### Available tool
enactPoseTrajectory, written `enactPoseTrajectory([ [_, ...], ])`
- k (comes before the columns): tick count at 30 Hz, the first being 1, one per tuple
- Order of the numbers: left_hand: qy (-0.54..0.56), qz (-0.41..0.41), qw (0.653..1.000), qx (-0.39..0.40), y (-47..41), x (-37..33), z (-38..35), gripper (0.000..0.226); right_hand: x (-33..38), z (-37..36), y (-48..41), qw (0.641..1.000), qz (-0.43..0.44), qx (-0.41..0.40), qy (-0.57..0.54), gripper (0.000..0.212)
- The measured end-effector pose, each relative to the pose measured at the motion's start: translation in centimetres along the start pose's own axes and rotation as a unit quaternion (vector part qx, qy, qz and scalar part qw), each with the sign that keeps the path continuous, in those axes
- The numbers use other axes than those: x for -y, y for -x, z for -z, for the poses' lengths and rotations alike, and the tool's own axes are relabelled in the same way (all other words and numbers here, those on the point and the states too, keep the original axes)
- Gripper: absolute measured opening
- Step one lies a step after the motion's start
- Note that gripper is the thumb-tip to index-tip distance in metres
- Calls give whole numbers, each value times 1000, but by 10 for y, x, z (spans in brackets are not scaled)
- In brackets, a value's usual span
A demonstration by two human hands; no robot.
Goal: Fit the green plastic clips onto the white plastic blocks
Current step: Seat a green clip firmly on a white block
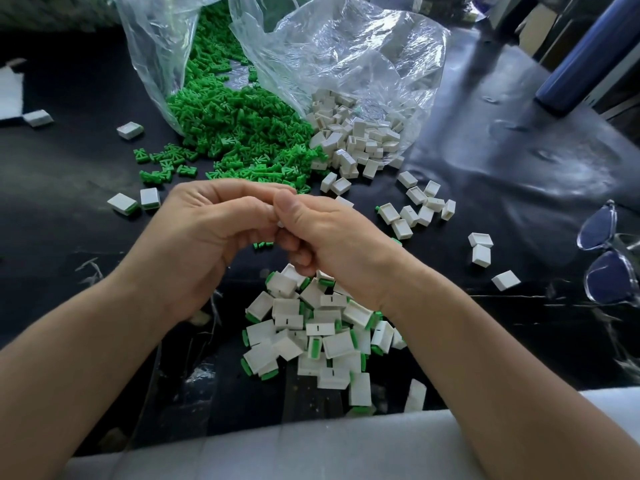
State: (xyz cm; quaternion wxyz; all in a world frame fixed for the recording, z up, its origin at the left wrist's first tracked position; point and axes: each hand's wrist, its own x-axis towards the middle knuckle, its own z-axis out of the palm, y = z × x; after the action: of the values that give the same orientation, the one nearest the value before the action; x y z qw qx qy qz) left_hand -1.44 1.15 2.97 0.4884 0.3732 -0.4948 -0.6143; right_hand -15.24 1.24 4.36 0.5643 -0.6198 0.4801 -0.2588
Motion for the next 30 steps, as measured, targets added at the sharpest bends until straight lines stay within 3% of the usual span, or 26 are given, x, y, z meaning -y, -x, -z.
enactPoseTrajectory([
  [5,4,8,1000,-14,-1,0,-1,17,-2,-4,-1,1000,0,-25,4,35],
  [15,13,17,1000,-22,0,-1,-2,22,-2,-6,-2,999,-1,-40,-1,37],
  [19,21,18,999,-22,0,-1,-2,22,-2,-7,-1,999,7,-33,-6,26],
  [30,29,21,999,-31,1,-1,-4,22,-5,-8,-3,999,17,-41,-16,32],
])
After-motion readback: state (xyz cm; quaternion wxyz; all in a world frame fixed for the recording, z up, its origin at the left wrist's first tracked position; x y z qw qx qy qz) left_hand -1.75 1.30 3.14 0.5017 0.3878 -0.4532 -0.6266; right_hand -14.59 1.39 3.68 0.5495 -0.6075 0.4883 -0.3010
